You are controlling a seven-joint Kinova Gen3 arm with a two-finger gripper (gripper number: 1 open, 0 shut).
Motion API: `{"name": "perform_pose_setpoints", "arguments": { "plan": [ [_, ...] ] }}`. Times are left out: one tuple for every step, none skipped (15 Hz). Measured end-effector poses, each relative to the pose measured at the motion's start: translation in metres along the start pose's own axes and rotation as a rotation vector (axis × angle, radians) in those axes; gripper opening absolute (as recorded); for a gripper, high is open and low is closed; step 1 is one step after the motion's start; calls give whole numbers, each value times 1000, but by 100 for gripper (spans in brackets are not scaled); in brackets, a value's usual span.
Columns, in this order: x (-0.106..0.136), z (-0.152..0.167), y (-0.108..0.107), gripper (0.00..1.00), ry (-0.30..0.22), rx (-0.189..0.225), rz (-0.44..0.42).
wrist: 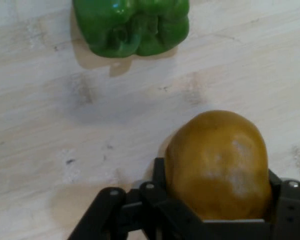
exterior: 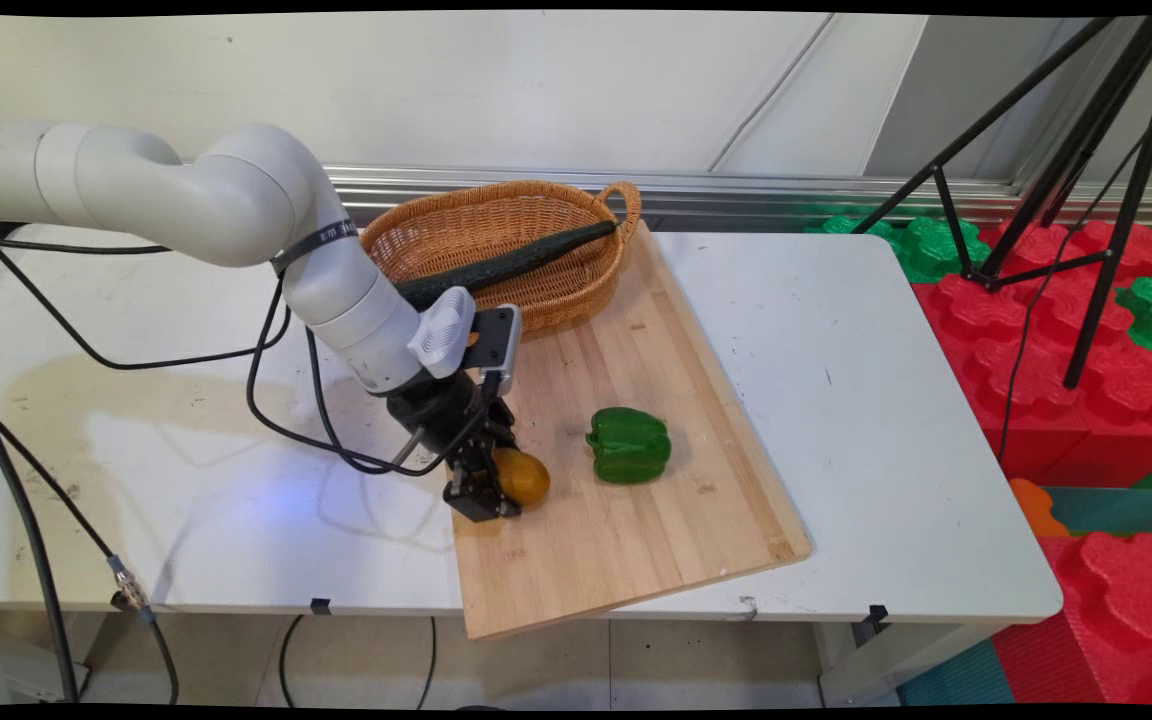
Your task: Place the picked object in the vegetable basket
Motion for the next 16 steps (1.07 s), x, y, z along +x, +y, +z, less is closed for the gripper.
{"name": "perform_pose_setpoints", "arguments": {
  "plan": [
    [0,1,0,0,0,3,0],
    [1,1,0,0,0,5,0],
    [1,1,0,0,1,8,-2],
    [1,0,0,0,3,12,-4],
    [1,0,0,0,4,15,-5],
    [1,-1,-1,0,6,19,-7],
    [1,-2,-1,0,8,22,-9],
    [2,-4,-1,0,12,25,-11],
    [1,-7,-1,0,17,30,-18],
    [1,-11,-2,0,22,35,-23],
    [0,-16,-1,0,30,39,-26],
    [1,-21,-2,0,37,44,-31],
    [0,-26,-2,0,44,48,-36],
    [0,-30,-2,0,49,51,-41],
    [-1,-37,-2,0,57,53,-46],
    [-2,-43,-2,0,63,53,-49]
  ]
}}
